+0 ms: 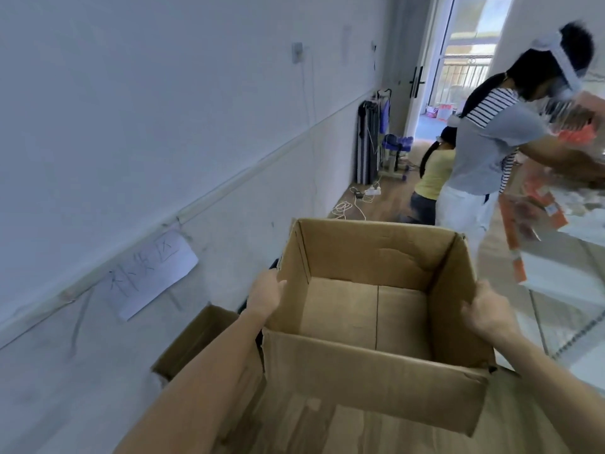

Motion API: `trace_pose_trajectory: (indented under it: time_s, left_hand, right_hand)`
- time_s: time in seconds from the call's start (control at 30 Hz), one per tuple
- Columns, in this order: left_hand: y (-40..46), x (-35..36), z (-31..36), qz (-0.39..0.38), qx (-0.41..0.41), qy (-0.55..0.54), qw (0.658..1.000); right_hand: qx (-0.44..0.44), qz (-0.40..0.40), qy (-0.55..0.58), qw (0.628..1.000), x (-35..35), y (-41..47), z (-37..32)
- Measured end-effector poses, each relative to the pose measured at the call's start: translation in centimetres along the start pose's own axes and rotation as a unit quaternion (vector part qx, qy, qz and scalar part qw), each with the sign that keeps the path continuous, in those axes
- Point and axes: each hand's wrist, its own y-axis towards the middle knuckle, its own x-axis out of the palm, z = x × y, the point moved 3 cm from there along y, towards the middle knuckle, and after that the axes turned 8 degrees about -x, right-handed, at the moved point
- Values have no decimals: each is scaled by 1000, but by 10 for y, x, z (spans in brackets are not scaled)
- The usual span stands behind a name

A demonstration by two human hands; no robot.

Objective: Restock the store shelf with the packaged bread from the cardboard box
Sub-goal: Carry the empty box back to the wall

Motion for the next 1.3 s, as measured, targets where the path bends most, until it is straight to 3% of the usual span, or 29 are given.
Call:
trace_pose_trajectory:
  time_s: [0.3, 0.63, 0.8, 1.0, 1.3]
  left_hand:
    - [84, -10, 23, 52, -30, 7, 998]
    - [110, -1, 23, 130, -169, 32, 977]
    - [77, -1, 23, 198, -266, -5, 943]
    - [18, -18, 1, 255, -380, 4, 889]
    - [-30, -41, -60, 316, -482, -11, 817]
  right_hand:
    - [-65, -48, 10, 997, 26, 134, -38]
    - [-183, -130, 22, 974, 70, 278, -84]
    - [-292, -165, 10, 942, 90, 324, -134]
    - [-416, -235, 11, 879, 126, 311, -203]
    - [-513, -281, 3, 811, 176, 268, -306]
